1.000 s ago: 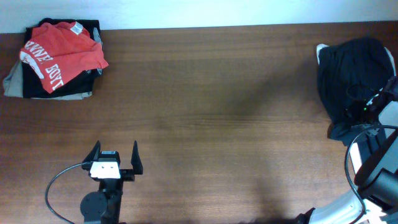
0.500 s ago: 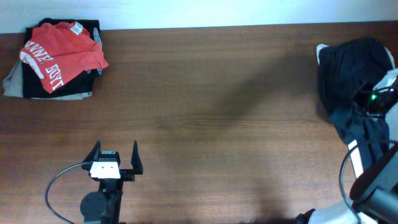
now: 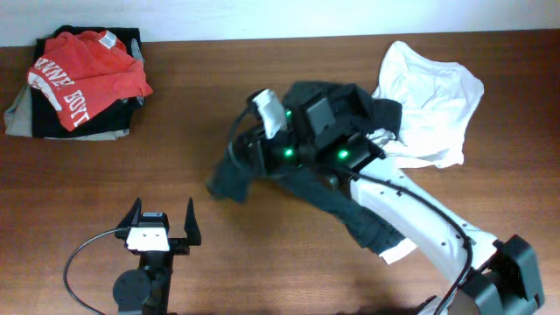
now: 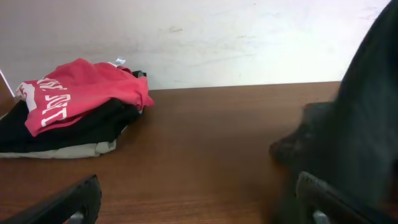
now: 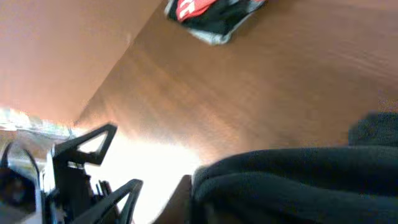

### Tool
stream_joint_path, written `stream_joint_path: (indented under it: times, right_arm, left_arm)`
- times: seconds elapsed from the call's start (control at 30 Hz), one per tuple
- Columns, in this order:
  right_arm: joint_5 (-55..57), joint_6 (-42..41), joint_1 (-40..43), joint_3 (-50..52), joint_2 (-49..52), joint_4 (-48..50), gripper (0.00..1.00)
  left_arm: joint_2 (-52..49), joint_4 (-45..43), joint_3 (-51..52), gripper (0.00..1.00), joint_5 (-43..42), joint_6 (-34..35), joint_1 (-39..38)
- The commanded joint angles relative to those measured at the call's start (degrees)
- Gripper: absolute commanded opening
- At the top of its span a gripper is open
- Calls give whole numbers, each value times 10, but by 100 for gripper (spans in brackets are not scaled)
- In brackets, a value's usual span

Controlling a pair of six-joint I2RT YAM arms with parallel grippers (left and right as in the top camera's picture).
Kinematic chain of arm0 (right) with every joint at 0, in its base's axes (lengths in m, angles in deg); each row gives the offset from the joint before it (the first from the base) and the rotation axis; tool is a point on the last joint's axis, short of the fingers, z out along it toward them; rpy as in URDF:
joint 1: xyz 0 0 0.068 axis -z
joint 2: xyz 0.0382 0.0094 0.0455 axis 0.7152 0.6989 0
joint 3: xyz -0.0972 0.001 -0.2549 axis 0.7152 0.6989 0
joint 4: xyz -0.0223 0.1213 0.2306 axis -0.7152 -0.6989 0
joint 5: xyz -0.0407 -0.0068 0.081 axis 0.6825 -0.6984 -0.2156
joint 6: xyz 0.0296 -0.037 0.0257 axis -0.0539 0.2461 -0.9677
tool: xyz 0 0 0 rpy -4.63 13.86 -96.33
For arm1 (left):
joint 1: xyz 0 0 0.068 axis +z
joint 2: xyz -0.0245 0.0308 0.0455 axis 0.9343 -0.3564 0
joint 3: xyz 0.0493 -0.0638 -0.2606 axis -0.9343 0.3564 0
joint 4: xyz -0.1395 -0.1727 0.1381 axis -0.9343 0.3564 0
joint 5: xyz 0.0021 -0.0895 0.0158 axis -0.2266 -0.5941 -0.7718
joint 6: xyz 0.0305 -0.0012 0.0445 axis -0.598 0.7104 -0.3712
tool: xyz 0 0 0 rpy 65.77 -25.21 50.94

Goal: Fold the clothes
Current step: 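Drag the dark green shirt with the right gripper to table center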

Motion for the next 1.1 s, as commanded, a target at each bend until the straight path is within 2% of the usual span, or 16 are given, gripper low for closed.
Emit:
stream_joint_path:
  times: [0.0, 0.03, 0.1, 0.17, 0.2, 0.27, 0.37, 0.5, 0.63, 0.77, 0.83, 0.87, 0.9, 0.93, 1.0, 1.07]
  right_arm:
    - [1, 15, -47, -11, -14, -6, 17]
    - [1, 15, -44, -11, -14, -6, 20]
    - [1, 15, 17, -18, -24, -30, 49]
    - [4, 15, 175, -23, -55, -111, 62]
    - [8, 15, 260, -23, -57, -141, 79]
    - [8, 33, 409, -22, -47, -196, 88]
    - [97, 32, 529, 2, -2, -325, 96]
    - [107, 30, 532, 45, 61, -362, 100]
    - [135, 25, 532, 47, 92, -319, 100]
    - [155, 6, 532, 47, 139, -275, 90]
    - [155, 6, 532, 47, 151, -236, 62]
    - [155, 6, 532, 47, 151, -225, 44]
    - [155, 6, 532, 47, 151, -215, 19]
    - [155, 6, 532, 46, 151, -202, 4]
    - [146, 6, 545, 8, 143, -209, 4]
    - [143, 17, 595, -135, 115, -295, 4]
  left_arm:
    - [2, 0, 3, 99, -6, -9, 3]
    - [2, 0, 3, 99, -6, -9, 3]
    - [2, 0, 3, 99, -6, -9, 3]
    - [2, 0, 3, 99, -6, -9, 3]
    - [2, 0, 3, 99, -6, -9, 3]
    - [2, 0, 3, 99, -6, -9, 3]
    - [2, 0, 3, 99, -6, -9, 3]
    - [2, 0, 3, 99, -6, -9, 3]
    - [2, 0, 3, 99, -6, -9, 3]
    - [2, 0, 3, 99, -6, -9, 3]
    - [2, 0, 3, 99, -6, -9, 3]
    - [2, 0, 3, 99, -6, -9, 3]
    - [2, 0, 3, 99, -6, -9, 3]
    - [2, 0, 3, 99, -6, -9, 3]
    - [2, 0, 3, 99, -6, -9, 3]
    - [2, 0, 3, 99, -6, -9, 3]
